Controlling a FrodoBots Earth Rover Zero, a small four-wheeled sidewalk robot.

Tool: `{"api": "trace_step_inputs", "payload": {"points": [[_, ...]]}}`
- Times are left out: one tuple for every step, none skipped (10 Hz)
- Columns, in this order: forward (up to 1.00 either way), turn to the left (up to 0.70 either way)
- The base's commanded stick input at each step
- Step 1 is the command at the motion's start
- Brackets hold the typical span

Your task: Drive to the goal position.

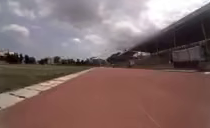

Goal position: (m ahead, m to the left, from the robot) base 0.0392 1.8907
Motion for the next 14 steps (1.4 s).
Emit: {"api": "trace_step_inputs", "payload": {"points": [[0.45, -0.09], [0.45, -0.05], [0.45, -0.01], [0.45, 0.00], [0.45, 0.00], [0.45, 0.00], [0.45, 0.00], [0.45, 0.00], [0.45, 0.00], [0.45, 0.00], [0.45, 0.00], [0.45, 0.00], [0.45, 0.00], [0.45, 0.00]]}}
